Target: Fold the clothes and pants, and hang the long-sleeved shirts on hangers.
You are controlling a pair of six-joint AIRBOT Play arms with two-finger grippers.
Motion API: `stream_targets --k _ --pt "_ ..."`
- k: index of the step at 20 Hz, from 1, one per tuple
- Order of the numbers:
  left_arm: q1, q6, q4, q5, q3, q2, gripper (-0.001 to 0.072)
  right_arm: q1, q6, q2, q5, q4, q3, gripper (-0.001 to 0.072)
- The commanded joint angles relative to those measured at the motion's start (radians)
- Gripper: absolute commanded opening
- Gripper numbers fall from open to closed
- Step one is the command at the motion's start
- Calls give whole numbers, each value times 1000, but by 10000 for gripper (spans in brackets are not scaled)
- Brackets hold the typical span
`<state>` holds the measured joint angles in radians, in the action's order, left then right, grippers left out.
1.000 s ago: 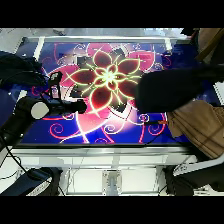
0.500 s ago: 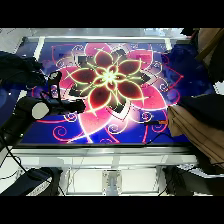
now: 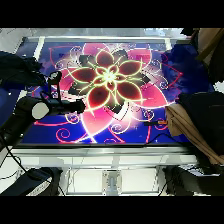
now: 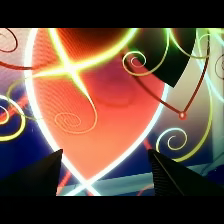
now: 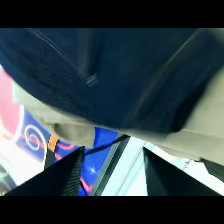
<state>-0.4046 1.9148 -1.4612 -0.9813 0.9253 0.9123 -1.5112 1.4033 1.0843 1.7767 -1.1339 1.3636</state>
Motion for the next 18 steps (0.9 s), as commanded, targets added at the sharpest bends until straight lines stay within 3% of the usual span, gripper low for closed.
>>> stream_targets --k 1,3,4,6,7,10,16,18 --pt "0 0 3 1 0 0 615 -5 50 -3 -25 -3 143 445" --pt "0 0 3 1 0 0 615 -3 141 -5 -130 188 243 444" --pt "0 0 3 1 0 0 615 11 153 -7 -169 400 261 444" --pt "0 0 3 1 0 0 615 109 66 -8 -188 759 263 444" --pt "0 1 3 0 0 0 616 184 37 -10 -180 833 263 444" --pt "1 0 3 0 0 0 616 480 -2 -19 -174 801 263 444" --pt "1 0 3 0 0 0 616 991 -10 -18 -176 391 263 444" --pt "1 0 3 0 0 0 616 1090 -10 -18 -156 321 263 444"
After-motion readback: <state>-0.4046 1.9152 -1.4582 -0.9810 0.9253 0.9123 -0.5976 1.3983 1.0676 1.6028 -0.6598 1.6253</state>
